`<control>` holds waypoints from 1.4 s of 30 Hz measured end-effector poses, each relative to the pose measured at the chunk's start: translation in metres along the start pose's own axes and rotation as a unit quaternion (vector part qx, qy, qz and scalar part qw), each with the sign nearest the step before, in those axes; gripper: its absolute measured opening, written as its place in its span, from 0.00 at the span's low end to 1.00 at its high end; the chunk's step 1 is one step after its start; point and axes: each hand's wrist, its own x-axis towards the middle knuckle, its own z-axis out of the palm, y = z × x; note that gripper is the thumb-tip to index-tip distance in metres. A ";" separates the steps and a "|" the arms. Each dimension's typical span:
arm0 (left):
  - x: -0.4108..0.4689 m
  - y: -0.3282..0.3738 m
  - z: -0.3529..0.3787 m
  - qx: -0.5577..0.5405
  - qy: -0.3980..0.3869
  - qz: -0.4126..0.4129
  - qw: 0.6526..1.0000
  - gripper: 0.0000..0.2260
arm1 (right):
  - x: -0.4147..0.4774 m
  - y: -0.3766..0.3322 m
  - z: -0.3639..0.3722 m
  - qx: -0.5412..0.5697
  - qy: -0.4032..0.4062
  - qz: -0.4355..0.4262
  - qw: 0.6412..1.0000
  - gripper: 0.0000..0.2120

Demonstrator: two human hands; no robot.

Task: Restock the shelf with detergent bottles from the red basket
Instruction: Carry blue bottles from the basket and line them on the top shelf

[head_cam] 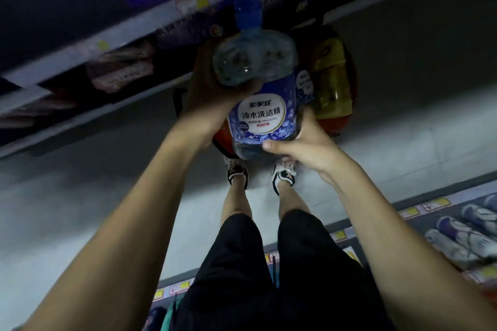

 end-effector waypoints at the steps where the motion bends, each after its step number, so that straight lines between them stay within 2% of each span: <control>1: -0.009 0.018 -0.006 -0.009 -0.003 0.016 1.000 0.38 | -0.015 -0.018 -0.002 -0.012 -0.010 -0.036 0.999 0.45; 5: -0.049 0.097 -0.029 -0.100 0.038 0.063 0.992 0.37 | -0.078 -0.094 -0.011 -0.036 -0.068 -0.134 0.988 0.37; 8: -0.080 0.154 -0.043 -0.120 0.041 0.099 0.987 0.32 | -0.123 -0.145 -0.016 -0.045 -0.095 -0.208 0.973 0.34; 10: -0.100 0.184 -0.051 -0.131 0.048 0.126 0.982 0.34 | -0.154 -0.173 -0.016 -0.058 -0.104 -0.248 0.961 0.33; 14: -0.146 0.226 -0.068 -0.159 0.066 0.153 0.973 0.42 | -0.208 -0.221 -0.005 -0.097 -0.118 -0.310 0.939 0.23; 16: -0.171 0.243 -0.078 -0.172 0.090 0.178 0.965 0.39 | -0.230 -0.240 0.007 -0.131 -0.110 -0.341 0.924 0.27; 19: -0.205 0.262 -0.100 -0.193 0.163 0.237 0.938 0.28 | -0.257 -0.262 0.036 -0.177 -0.109 -0.398 0.894 0.34; 21: -0.228 0.270 -0.119 -0.203 0.205 0.271 0.918 0.25 | -0.277 -0.271 0.063 -0.194 -0.108 -0.429 0.875 0.40; 24: -0.267 0.274 -0.152 -0.222 0.247 0.311 0.890 0.29 | -0.308 -0.278 0.107 -0.198 -0.117 -0.466 0.854 0.43; 28: -0.319 0.270 -0.193 -0.249 0.272 0.332 0.868 0.29 | -0.346 -0.280 0.164 -0.196 -0.137 -0.496 0.835 0.39; 31: -0.372 0.262 -0.239 -0.276 0.307 0.354 0.839 0.24 | -0.382 -0.279 0.229 -0.181 -0.182 -0.512 0.820 0.31; 34: -0.417 0.258 -0.285 -0.267 0.318 0.360 0.835 0.18 | -0.415 -0.273 0.285 -0.163 -0.212 -0.528 0.806 0.29; 42: -0.481 0.240 -0.382 -0.226 0.322 0.384 0.835 0.31 | -0.453 -0.266 0.393 -0.130 -0.253 -0.530 0.799 0.32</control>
